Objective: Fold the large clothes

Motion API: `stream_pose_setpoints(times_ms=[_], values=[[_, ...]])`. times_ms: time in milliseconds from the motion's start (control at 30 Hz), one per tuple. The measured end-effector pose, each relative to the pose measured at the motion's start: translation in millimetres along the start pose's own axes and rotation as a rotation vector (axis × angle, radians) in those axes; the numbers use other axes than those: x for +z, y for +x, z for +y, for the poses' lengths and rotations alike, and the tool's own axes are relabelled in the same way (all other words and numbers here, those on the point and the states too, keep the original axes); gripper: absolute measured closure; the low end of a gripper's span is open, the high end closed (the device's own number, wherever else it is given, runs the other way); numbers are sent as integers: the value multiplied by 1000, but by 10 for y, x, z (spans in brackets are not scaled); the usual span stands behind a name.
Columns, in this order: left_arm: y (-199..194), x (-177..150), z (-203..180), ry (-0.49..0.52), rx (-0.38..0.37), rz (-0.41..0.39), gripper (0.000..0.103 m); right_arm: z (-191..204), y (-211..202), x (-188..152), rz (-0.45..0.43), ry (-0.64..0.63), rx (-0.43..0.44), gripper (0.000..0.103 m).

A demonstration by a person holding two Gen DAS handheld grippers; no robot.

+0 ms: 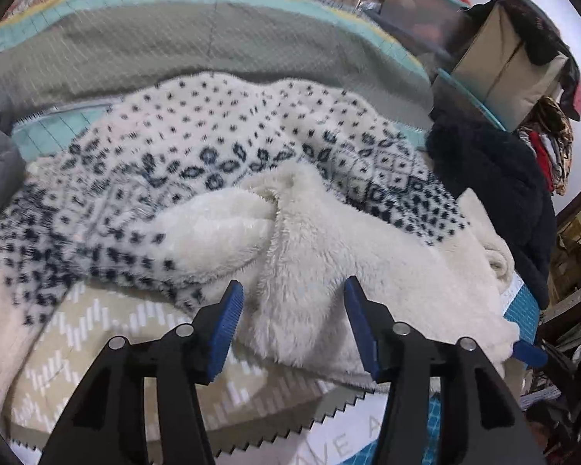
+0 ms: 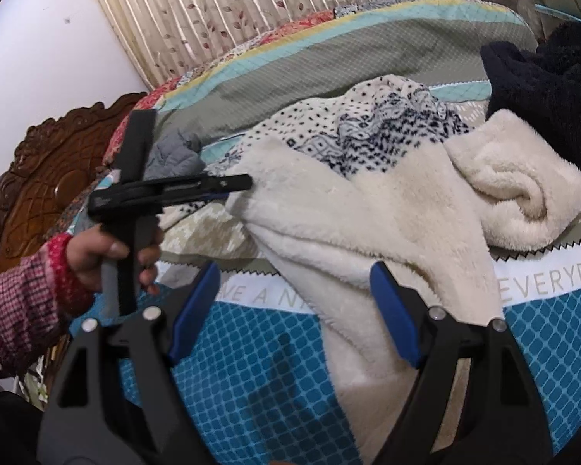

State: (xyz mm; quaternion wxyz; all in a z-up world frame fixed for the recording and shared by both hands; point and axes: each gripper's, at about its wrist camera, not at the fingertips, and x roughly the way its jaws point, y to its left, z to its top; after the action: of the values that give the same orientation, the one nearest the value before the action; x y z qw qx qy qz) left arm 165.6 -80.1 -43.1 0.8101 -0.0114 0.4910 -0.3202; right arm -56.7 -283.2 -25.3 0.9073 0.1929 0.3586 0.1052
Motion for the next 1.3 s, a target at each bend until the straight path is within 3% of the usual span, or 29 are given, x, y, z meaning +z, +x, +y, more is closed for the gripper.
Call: stream_pose_setpoints(times_ms=[67,133,167,300,467,600,700,800,900,1000,1133,1200,1233,1267,1300], values=[[39,-2,2,-50,-68,42,32,18,6,0,2,-12,-12,26],[-25,-36,-53,-44,-129,40,67,55,-7,-2,-3,-38,-34,26],[-91,-66,-117,-5,-148,43,69,60,-11,5,-5,-47,-40,26],[-444,-239,-211,49,-171,29,70,141,-100,14,-29,-71,-46,26],[-1221,-629,-1,-14,-179,-49,70,302,-243,-31,-35,-116,2,26],[-1887,-1108,321,-106,-118,-98,70,477,-309,-164,3,-169,28,26],[-2199,-1518,562,-181,-45,-92,70,503,-388,-306,26,-167,28,26],[-2216,-1935,763,-263,-7,-49,70,296,-485,-403,28,-122,-45,22],[-2020,-2188,862,-346,22,13,69,-147,-613,-424,21,40,-107,22],[-1956,-2209,945,-395,33,22,68,-610,-704,-454,36,173,-183,21],[-1958,-2047,1044,-451,14,-1,64,-842,-636,-522,90,217,-208,21],[-1872,-1949,1056,-450,17,10,63,-866,-537,-563,136,256,-149,29],[-1808,-1928,1060,-452,20,30,63,-855,-448,-590,176,284,-89,50],[-1696,-1920,1041,-455,24,70,63,-826,-394,-599,198,291,-53,87],[-1639,-1914,1015,-447,16,91,63,-771,-372,-584,203,279,-39,94]])
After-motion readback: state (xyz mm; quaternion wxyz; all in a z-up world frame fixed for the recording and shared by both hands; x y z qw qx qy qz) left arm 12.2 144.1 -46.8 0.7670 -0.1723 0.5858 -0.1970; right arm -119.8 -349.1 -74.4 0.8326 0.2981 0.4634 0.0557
